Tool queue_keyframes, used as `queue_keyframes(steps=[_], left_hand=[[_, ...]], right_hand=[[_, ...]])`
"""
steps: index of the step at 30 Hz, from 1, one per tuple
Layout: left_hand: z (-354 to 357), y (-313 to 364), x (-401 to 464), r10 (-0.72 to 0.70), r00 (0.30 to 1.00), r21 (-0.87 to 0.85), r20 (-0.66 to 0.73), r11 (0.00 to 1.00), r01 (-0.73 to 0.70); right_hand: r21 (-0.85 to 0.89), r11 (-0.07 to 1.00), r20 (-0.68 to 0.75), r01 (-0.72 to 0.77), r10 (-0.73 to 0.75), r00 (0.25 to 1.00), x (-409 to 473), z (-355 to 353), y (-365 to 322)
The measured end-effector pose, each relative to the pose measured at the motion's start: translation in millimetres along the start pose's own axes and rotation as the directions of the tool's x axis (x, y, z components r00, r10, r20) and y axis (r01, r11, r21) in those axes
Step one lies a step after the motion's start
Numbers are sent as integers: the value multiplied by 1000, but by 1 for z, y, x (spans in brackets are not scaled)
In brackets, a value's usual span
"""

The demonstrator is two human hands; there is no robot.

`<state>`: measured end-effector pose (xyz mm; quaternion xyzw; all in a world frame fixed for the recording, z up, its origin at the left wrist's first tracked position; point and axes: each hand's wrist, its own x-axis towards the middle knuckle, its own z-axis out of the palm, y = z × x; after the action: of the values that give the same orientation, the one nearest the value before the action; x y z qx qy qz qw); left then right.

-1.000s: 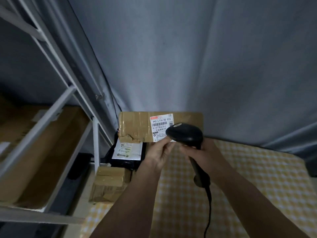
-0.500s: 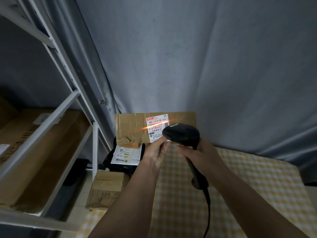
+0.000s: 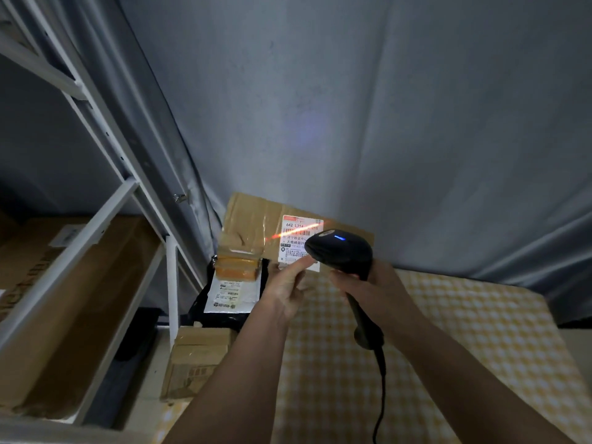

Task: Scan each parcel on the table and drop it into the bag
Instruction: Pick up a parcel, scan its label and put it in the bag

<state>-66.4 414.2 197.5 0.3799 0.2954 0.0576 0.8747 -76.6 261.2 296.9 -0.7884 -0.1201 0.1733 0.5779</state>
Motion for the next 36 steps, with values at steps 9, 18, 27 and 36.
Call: queue_keyframes(steps=[9,18,27,36], left_hand=[[4,-16,-5,-255,963,463,81,866,190],[52,-82,-20,-476,819,732,320,673,106],[119,-158,-58,-734,514,877,444,474,-80],[226,-290,-145,-821,425,922,382,369,-115]], right_hand=[[277,918,-199,-285,345,917,-13,-23,40],[531,804,-326,-268,486,811,-72,-62,72],[622,778,-503,-93,488,713,-150,-142,98],[664,738,-689,120,542,481,-281,-266,139]])
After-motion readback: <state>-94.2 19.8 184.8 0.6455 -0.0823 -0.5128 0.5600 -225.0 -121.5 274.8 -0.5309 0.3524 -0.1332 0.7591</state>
